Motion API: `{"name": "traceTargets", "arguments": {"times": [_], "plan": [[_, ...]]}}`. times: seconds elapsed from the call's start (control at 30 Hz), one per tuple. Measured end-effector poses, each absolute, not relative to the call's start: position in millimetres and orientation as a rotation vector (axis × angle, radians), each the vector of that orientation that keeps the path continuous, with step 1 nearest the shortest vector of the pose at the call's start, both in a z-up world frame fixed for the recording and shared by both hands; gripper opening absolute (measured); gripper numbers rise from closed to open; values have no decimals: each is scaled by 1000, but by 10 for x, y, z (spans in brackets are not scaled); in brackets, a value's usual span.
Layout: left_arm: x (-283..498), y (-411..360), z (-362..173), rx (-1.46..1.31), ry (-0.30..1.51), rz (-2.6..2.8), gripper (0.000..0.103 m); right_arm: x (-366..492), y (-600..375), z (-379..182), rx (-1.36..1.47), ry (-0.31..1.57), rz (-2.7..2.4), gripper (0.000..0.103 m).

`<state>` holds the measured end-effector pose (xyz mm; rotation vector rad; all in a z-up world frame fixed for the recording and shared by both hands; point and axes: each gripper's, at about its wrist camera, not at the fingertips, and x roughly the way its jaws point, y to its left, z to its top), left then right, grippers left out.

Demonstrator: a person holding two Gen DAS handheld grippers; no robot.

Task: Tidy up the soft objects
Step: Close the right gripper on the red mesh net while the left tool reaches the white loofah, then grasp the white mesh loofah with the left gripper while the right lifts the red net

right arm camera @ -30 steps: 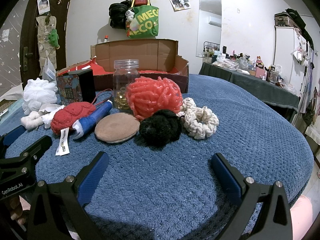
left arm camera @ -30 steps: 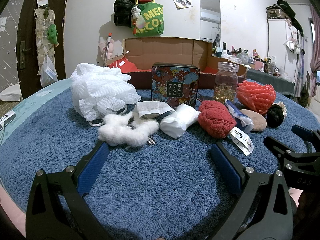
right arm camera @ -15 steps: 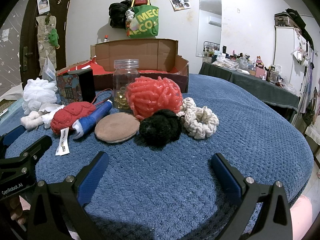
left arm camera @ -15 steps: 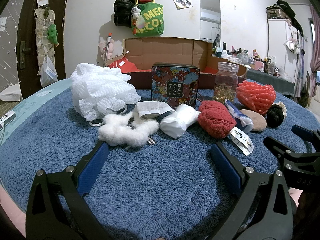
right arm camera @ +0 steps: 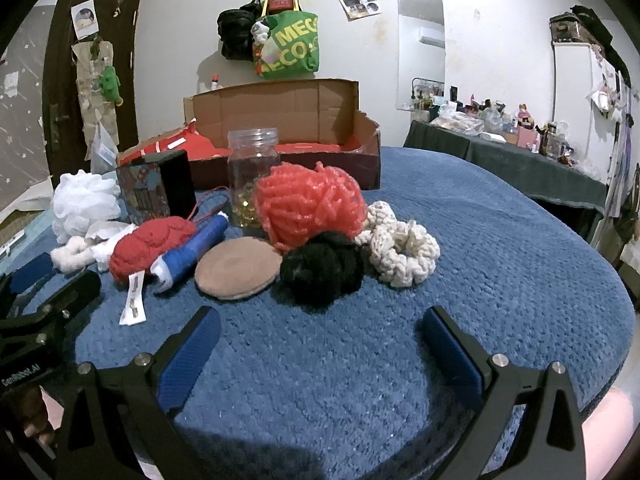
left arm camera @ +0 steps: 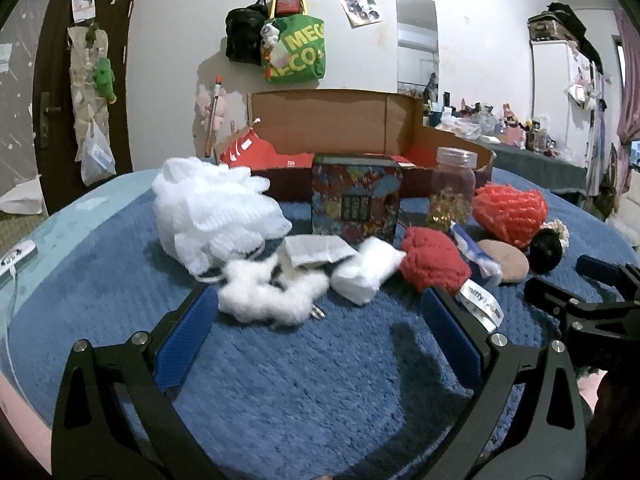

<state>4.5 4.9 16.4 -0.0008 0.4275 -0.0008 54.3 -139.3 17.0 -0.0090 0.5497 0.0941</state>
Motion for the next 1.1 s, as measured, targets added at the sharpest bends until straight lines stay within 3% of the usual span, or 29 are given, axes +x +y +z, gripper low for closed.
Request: {"name": "traceTargets", "arguments": {"times": [0.33,0.83,1.0,1.1], "plan": [[223,289,424,-18,457,13,103,683,-1373,386,-21,515,94,103],[854,586,570,56,613,44,103,1309,-1307,610,-97,610,131,103],[958,659,529,76,641,59,103,1447,-1250,530,-142,664,164,82],[969,723,565,49,650,58,103,1462,-1240,488,-140,684,190,77]]}}
